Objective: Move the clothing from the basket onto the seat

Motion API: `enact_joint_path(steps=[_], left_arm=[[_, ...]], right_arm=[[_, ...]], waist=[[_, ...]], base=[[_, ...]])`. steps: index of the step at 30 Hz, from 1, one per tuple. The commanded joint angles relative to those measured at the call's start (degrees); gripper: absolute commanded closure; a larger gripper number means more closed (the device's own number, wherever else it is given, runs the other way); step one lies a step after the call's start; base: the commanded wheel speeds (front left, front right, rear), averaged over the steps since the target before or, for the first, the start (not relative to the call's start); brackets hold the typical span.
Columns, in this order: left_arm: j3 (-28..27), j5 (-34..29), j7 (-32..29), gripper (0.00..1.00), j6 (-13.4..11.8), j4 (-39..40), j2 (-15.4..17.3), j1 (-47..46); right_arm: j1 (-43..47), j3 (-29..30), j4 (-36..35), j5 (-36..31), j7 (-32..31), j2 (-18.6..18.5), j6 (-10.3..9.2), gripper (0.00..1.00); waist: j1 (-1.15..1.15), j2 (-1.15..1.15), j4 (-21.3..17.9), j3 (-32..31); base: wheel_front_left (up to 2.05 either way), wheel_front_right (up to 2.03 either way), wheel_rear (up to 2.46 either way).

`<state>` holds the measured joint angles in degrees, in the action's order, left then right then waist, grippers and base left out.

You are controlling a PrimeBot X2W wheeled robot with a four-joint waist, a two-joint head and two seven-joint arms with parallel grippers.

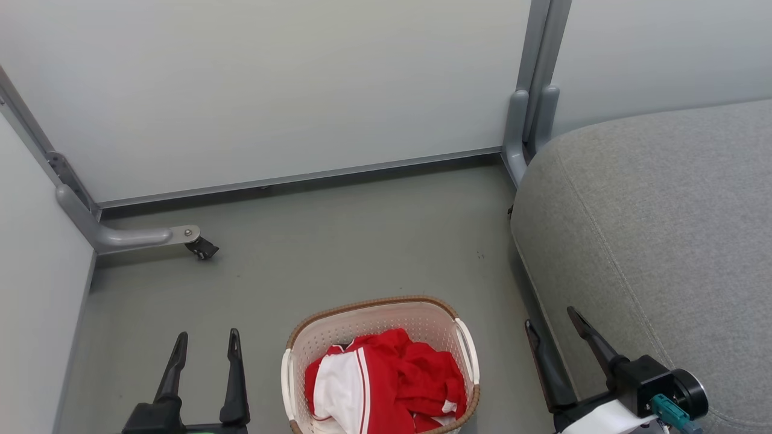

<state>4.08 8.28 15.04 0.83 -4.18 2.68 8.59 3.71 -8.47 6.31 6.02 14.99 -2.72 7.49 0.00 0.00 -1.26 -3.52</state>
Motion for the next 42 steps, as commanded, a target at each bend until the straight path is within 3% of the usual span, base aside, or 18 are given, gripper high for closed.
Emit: enact_joint_path(steps=[1,13,23,33,42], left_arm=[[-0.04,0.39,0.22,0.0,0.1,-0.16,0.38,0.9],[0.65,0.67,0.22,0.0,0.33,-0.74,0.38,0.09],[2.19,0.88,0.22,0.0,0.6,-1.14,0.37,-1.88],[3.77,-0.43,0.22,0.0,2.39,-2.05,0.36,-9.35],[9.23,-1.67,0.21,0.0,4.81,-6.9,0.36,-20.6]], right_arm=[[0.6,0.1,0.04,0.32,0.3,-0.3,0.0,0.0],[-0.01,0.42,-0.2,0.34,0.3,-0.3,0.0,0.0],[-1.66,1.25,-0.98,0.27,0.3,-0.29,0.0,0.0],[-8.55,3.09,-2.95,0.06,0.3,-0.27,-0.01,0.0],[-16.01,5.41,-5.6,-1.93,0.3,-0.27,-0.01,0.0]], waist=[[0.0,0.0,-0.01,-0.02],[0.0,0.0,-0.27,1.33],[0.0,0.0,-1.15,6.06],[0.0,0.0,-1.4,19.03],[0.0,0.0,-1.27,31.57]], base=[[0.0,0.0,0.0],[0.0,0.0,0.0],[0.0,0.0,0.0],[0.0,0.0,0.0],[0.0,0.0,0.0]])
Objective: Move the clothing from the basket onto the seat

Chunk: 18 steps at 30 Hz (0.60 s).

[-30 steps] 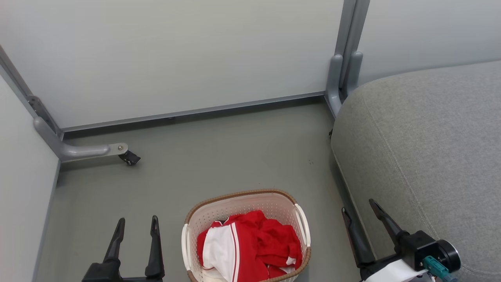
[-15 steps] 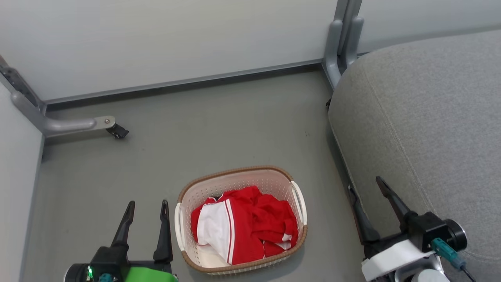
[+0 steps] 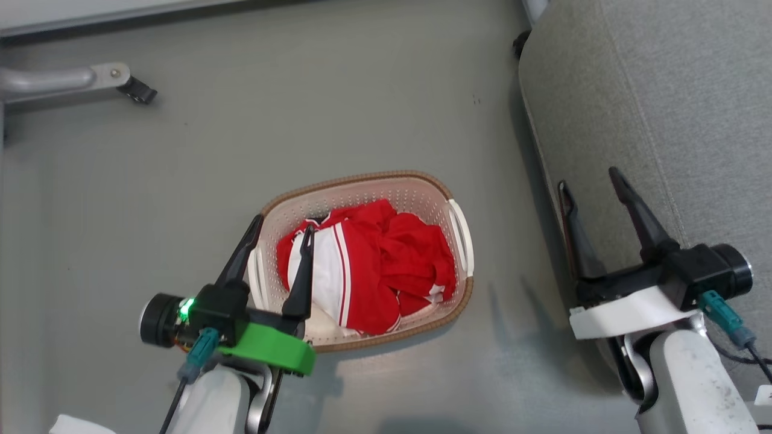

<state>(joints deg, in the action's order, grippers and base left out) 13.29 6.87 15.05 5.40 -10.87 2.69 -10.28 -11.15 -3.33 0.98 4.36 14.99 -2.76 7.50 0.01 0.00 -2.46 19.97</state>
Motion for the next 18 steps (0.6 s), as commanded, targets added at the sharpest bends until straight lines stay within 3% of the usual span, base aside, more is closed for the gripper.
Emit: enact_joint_path(steps=[1,11,18], left_arm=[[0.83,-0.47,0.2,0.0,0.51,-1.19,0.36,-3.56],[11.89,-0.89,0.14,0.0,2.06,-16.62,0.36,-21.5],[22.78,4.5,0.14,0.0,2.12,-31.75,0.39,-34.1]], right_arm=[[-2.11,0.78,-0.79,-0.58,0.3,-0.23,-0.02,0.0],[-9.41,6.38,-5.85,-2.94,0.29,-0.21,-0.02,0.0],[-13.89,10.99,-9.81,0.83,0.29,-0.22,-0.03,0.0]], waist=[[-0.01,0.0,-0.13,9.77],[-0.01,0.0,0.31,23.15],[-0.01,0.0,0.59,31.42]], base=[[0.0,0.0,0.0],[0.0,0.0,0.0],[0.0,0.0,0.0]])
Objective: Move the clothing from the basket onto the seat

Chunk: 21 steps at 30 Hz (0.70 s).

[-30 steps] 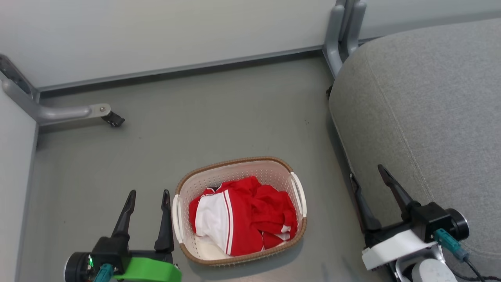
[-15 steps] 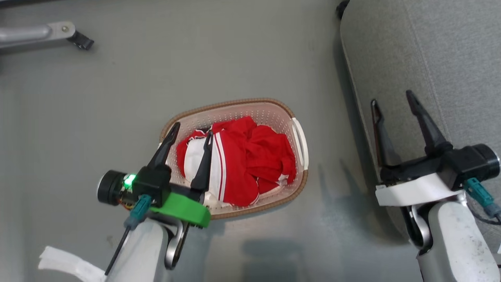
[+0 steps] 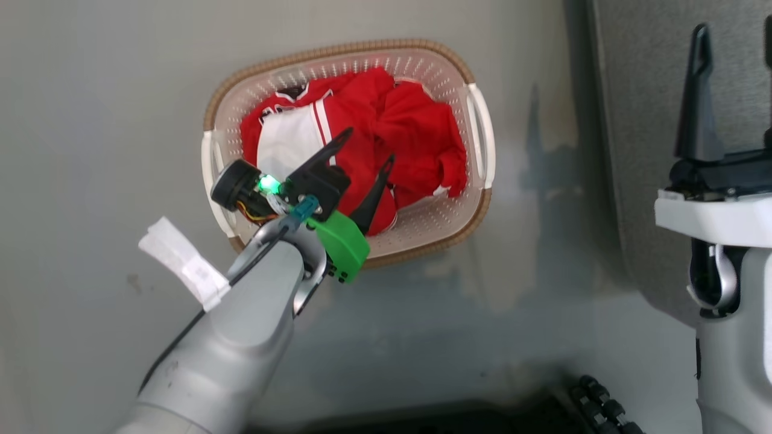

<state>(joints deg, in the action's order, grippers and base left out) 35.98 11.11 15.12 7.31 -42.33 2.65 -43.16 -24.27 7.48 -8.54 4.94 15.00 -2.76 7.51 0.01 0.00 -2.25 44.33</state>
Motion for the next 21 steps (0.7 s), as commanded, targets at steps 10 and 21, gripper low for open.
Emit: enact_joint_path(steps=[10,21], left_arm=[[10.25,8.4,-5.94,0.0,-0.81,-10.98,0.37,-12.83],[19.61,16.74,-20.88,0.0,-8.67,-11.62,0.37,-19.06]], right_arm=[[-3.76,-4.01,-4.01,-3.57,0.28,-0.21,-0.03,0.0],[-3.85,-6.68,-3.62,-3.99,0.28,-0.21,-0.03,0.0]], waist=[[-0.01,0.0,0.93,13.21],[-0.01,0.0,-0.21,14.76]], base=[[0.0,0.0,0.0],[0.0,0.0,0.0]])
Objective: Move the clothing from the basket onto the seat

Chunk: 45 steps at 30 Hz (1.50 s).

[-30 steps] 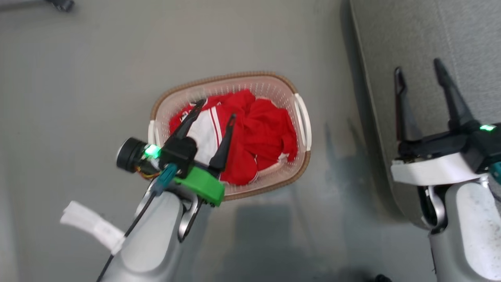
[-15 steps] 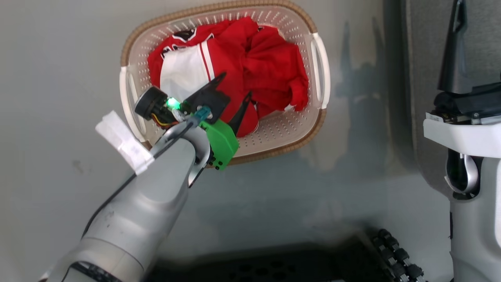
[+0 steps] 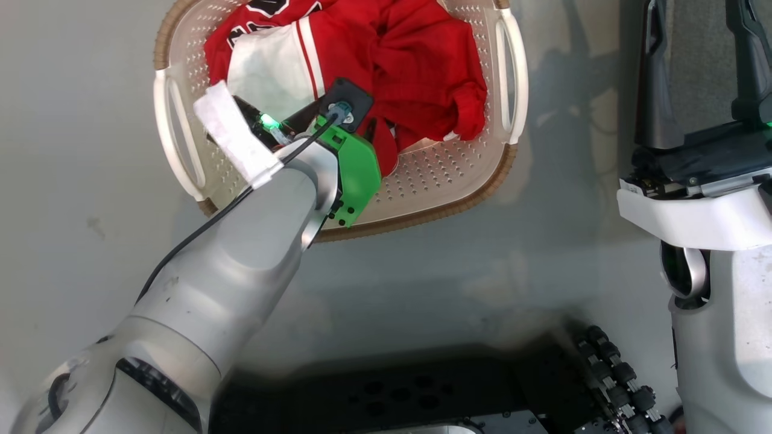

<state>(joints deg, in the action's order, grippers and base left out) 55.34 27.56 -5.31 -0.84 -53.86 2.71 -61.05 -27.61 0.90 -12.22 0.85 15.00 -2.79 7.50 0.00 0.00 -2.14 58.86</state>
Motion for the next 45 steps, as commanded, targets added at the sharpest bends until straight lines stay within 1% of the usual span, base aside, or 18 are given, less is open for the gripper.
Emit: enact_joint_path(steps=[1,8,14,20,31,36,37,38,39,45], left_arm=[[0.91,0.7,-1.34,0.0,-1.07,-0.16,0.34,-1.47],[4.25,4.38,-6.61,0.0,-4.98,-1.15,0.35,-3.99],[5.94,6.57,-7.9,0.0,-7.32,-2.98,0.35,-6.36],[6.98,8.43,-7.73,0.0,-8.44,-5.11,0.36,-8.38],[9.85,11.05,-6.16,0.0,-9.95,-6.64,0.37,-9.54],[12.72,9.7,-4.52,0.0,-10.55,-7.51,0.37,-10.59],[13.14,9.67,-4.31,0.46,-10.55,-7.75,0.37,-10.76],[13.46,9.55,-4.26,0.71,-10.51,-7.96,0.37,-10.84],[13.83,9.6,-4.25,1.0,-10.32,-8.22,0.37,-10.86],[15.54,8.97,-4.26,1.0,-9.8,-9.41,0.44,-11.32]], right_arm=[[-0.54,-0.3,0.07,0.22,0.28,-0.18,-0.02,0.0],[-1.02,-1.04,-0.07,0.83,0.28,-0.17,-0.02,0.0],[-1.42,-1.33,-0.5,0.7,0.28,-0.17,-0.02,0.0],[-1.81,-1.63,-1.32,0.09,0.28,-0.18,-0.02,0.0],[-0.19,-2.46,-1.88,-0.72,0.28,-0.18,-0.02,0.0],[0.06,-3.31,-1.9,-1.2,0.28,-0.19,-0.02,0.0],[0.09,-3.42,-1.95,-1.02,0.28,-0.18,-0.02,0.0],[0.1,-3.48,-1.97,-0.88,0.29,-0.17,-0.02,0.0],[0.08,-3.59,-1.97,-0.78,0.28,-0.17,-0.02,0.0],[-0.58,-3.85,-1.81,-0.78,0.28,-0.18,-0.02,0.0]], waist=[[0.0,0.0,-0.52,0.37],[0.0,0.0,-1.86,1.91],[0.0,0.0,-2.29,4.31],[0.0,0.0,-2.34,6.47],[0.0,0.0,-2.23,7.58],[0.0,0.0,-2.45,7.85],[0.0,0.0,-2.45,7.87],[0.0,0.0,-2.46,7.88],[0.0,0.0,-2.48,7.88],[0.0,0.0,-2.57,7.78]], base=[[0.0,0.0,0.0],[0.0,0.0,0.0],[0.0,0.0,0.0],[0.0,0.0,0.0],[0.0,0.0,0.0],[0.0,0.0,0.0],[0.0,0.0,0.0],[0.0,0.0,0.0],[0.0,0.0,0.0],[0.0,0.0,0.0]])
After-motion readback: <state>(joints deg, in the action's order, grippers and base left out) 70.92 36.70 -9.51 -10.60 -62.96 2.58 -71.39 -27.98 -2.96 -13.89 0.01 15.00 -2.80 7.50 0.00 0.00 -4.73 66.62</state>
